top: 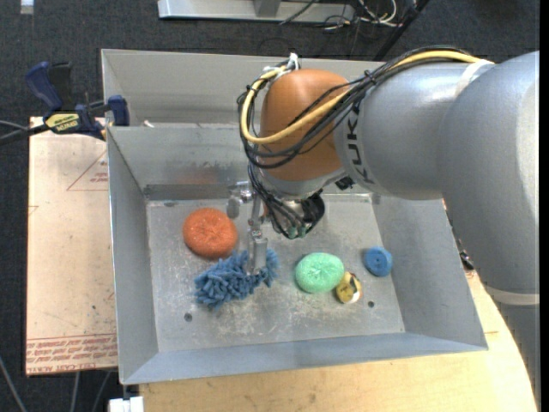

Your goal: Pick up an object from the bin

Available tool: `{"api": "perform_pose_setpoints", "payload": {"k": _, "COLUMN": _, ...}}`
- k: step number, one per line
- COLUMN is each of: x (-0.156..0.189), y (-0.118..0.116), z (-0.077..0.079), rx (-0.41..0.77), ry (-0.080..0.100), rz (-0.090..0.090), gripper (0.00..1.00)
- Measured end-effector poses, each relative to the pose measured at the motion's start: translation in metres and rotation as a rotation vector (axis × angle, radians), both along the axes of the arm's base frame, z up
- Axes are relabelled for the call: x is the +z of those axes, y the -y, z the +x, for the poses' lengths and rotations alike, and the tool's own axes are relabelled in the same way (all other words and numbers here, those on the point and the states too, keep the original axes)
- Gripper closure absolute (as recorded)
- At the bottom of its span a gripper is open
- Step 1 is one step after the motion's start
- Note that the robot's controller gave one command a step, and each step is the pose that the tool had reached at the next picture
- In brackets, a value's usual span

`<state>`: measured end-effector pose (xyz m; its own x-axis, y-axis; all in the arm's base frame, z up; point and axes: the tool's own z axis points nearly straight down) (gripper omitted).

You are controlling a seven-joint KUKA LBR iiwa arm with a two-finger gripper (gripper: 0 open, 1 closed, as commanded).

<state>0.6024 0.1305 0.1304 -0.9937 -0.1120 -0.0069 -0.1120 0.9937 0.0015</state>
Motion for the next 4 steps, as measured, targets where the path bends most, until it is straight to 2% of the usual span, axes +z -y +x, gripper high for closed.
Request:
{"api": "perform_pose_setpoints", "payload": {"k": 1, "x": -0.042, "y": -0.017, "z": -0.013, "rx": 0.299, "ry": -0.002, "rz": -0.002, "gripper": 0.0}}
{"api": "perform_pose_setpoints", "payload": {"k": 2, "x": -0.052, "y": -0.023, "z": 0.0, "rx": 0.338, "ry": 0.011, "rz": 0.001, "gripper": 1.0}}
{"api": "perform_pose_setpoints", "payload": {"k": 3, "x": -0.052, "y": -0.023, "z": 0.0, "rx": 0.338, "ry": 0.011, "rz": 0.001, "gripper": 1.0}}
{"api": "perform_pose_setpoints", "payload": {"k": 4, "x": 0.08, "y": -0.027, "z": 0.002, "rx": 0.401, "ry": 0.016, "rz": 0.002, "gripper": 1.0}}
